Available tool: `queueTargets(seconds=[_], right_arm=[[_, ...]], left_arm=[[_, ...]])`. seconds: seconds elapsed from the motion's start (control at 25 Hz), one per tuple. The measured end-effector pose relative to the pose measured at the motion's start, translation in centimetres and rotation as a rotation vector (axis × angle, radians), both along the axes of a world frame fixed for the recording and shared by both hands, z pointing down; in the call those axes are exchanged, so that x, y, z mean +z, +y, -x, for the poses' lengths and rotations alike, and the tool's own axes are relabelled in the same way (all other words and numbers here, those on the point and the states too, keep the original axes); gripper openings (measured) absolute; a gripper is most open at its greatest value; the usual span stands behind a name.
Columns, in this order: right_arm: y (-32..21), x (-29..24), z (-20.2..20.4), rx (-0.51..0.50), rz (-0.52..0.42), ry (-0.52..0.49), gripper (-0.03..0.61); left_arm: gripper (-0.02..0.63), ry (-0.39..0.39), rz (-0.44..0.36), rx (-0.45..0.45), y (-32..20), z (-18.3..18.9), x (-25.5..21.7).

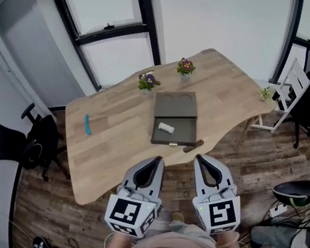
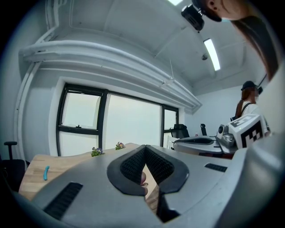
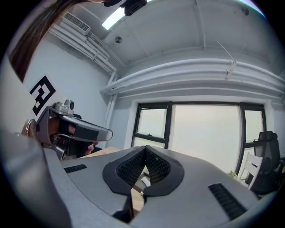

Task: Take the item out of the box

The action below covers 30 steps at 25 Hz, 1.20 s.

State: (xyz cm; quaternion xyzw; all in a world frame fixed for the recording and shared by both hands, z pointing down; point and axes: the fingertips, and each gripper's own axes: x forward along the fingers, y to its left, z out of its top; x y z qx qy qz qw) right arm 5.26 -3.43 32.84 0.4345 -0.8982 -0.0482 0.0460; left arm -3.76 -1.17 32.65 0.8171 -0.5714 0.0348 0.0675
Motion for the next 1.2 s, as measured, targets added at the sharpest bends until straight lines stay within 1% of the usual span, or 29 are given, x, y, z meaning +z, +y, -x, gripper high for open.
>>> queueTargets(seconds=[0.2,0.32,0.56,0.84,1.04,1.2], right_arm=[[-2.8,0.8,0.3,-0.044,0.020,-0.016,-0.011],[-4.3,1.2,0.4,-0.061,0.022,-0.007,-0.011],[-6.7,2.5,1.3,-0.108,0.067,-0.012,-0.011],[-9.5,4.1,3.1,-0.145,0.095,0.016,-0.011],[-11.5,5.1,4.5,-0.162,0.101,0.038,-0.011],[-13.1,6.2,5.9,-0.172,0.110,0.076,-0.009]], left_arm=[[0.000,0.005,-0.009,-0.016,-2.7,-0.5,0.3],[0.000,0.014,-0.008,-0.033,-3.9,-0.5,0.6],[0.000,0.039,0.015,-0.065,-5.8,0.1,1.3],[0.000,0.044,0.033,-0.085,-8.1,1.5,2.2],[0.000,0.040,0.033,-0.082,-10.3,2.7,2.8],[0.000,0.045,0.045,-0.075,-12.1,4.0,3.6]])
